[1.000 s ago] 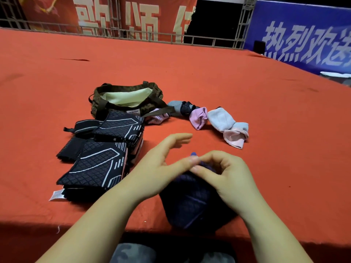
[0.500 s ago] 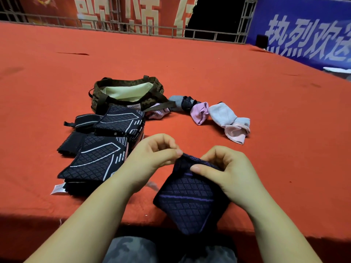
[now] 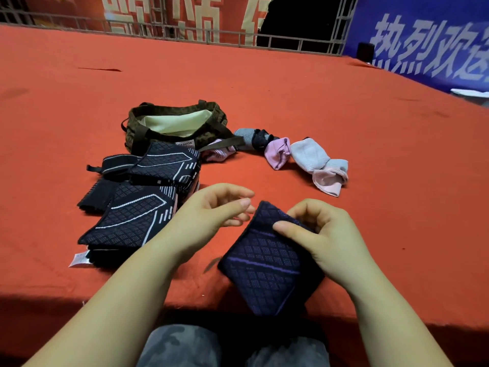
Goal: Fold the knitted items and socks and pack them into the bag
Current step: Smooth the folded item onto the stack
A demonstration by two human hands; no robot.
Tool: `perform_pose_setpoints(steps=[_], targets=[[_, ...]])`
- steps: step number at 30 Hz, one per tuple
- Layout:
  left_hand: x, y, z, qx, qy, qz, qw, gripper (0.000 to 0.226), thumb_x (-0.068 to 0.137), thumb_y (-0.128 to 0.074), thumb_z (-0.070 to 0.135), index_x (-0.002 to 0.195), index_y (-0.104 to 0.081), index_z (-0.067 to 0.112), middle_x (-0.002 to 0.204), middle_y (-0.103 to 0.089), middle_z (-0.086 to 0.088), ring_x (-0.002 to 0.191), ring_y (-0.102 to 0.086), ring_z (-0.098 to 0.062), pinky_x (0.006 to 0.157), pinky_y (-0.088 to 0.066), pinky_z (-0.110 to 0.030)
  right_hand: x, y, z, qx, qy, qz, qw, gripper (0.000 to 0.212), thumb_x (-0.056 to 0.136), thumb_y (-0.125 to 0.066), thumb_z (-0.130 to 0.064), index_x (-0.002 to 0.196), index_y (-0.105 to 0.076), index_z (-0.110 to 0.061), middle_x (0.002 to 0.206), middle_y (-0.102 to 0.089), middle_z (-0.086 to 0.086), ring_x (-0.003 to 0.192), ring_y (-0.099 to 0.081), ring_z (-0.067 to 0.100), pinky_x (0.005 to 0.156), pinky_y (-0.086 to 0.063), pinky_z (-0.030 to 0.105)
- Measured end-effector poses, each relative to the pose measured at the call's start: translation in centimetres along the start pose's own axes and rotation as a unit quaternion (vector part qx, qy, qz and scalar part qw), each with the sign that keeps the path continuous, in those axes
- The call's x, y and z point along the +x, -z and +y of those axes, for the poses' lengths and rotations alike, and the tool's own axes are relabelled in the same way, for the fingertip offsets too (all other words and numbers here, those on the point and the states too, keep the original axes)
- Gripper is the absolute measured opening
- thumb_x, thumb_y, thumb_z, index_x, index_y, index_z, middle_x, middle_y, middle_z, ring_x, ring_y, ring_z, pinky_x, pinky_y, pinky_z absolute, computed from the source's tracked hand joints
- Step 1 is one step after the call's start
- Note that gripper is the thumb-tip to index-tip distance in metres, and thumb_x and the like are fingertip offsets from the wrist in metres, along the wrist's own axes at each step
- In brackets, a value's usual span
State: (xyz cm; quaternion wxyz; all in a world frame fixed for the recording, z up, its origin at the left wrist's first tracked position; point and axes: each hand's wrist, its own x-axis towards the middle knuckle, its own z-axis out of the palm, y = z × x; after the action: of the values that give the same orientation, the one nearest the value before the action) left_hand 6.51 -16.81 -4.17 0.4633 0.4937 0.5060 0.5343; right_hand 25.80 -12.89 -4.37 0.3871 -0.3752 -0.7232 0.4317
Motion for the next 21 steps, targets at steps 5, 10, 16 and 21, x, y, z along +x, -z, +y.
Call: perform_pose_setpoints(steps=[5,10,16,21], targets=[[-0.6,0.4,-1.2,0.073,0.093,-0.134,0.984,0.041,0.065,-0.075,0.028,0.102,-0.065,0.015,0.088,-0.071,0.007,0.076,-0.063,-0.005,0.063,-0.048,-0.02,0.2,0.4,-0.1,0.077,0.005,0.038,0.996,0.02,0.067,-0.07,-0.032,0.076,-0.061,-0.016,0.065,-0.065,-0.006,0.061,-0.056,0.007,0.058,-0.045,0.019],[0.7,1.1,-0.6,0.048,0.041,0.0,0.998,0.02,0.075,-0.074,0.002,0.087,-0.061,0.011,0.082,-0.067,-0.007,0.077,-0.06,-0.017,0.069,-0.049,-0.027,0.9,1.4,-0.7,0.076,-0.042,-0.021,0.996,0.016,0.079,-0.07,-0.01,0.094,-0.063,-0.011,0.084,-0.074,-0.002,0.076,-0.067,0.011,0.071,-0.053,0.023],[4.0,1.1,4.1,0.11,-0.052,0.039,0.992,0.023,0.076,-0.072,0.017,0.097,-0.068,0.01,0.102,-0.071,-0.014,0.094,-0.066,-0.023,0.086,-0.05,-0.035,6.0,3.5,-3.0,-0.114,0.015,0.01,0.993,0.012,0.08,-0.07,-0.027,0.091,-0.069,-0.029,0.082,-0.069,-0.012,0.074,-0.061,0.001,0.071,-0.046,0.024],[6.5,1.0,8.6,0.165,-0.126,0.108,0.972,0.016,0.084,-0.068,0.017,0.096,-0.062,0.008,0.08,-0.059,-0.008,0.069,-0.052,-0.017,0.061,-0.043,-0.028,8.9,4.6,-6.2,-0.187,0.106,0.094,0.972,0.026,0.082,-0.061,-0.003,0.074,-0.059,-0.028,0.073,-0.062,-0.011,0.062,-0.055,-0.004,0.058,-0.043,0.012]])
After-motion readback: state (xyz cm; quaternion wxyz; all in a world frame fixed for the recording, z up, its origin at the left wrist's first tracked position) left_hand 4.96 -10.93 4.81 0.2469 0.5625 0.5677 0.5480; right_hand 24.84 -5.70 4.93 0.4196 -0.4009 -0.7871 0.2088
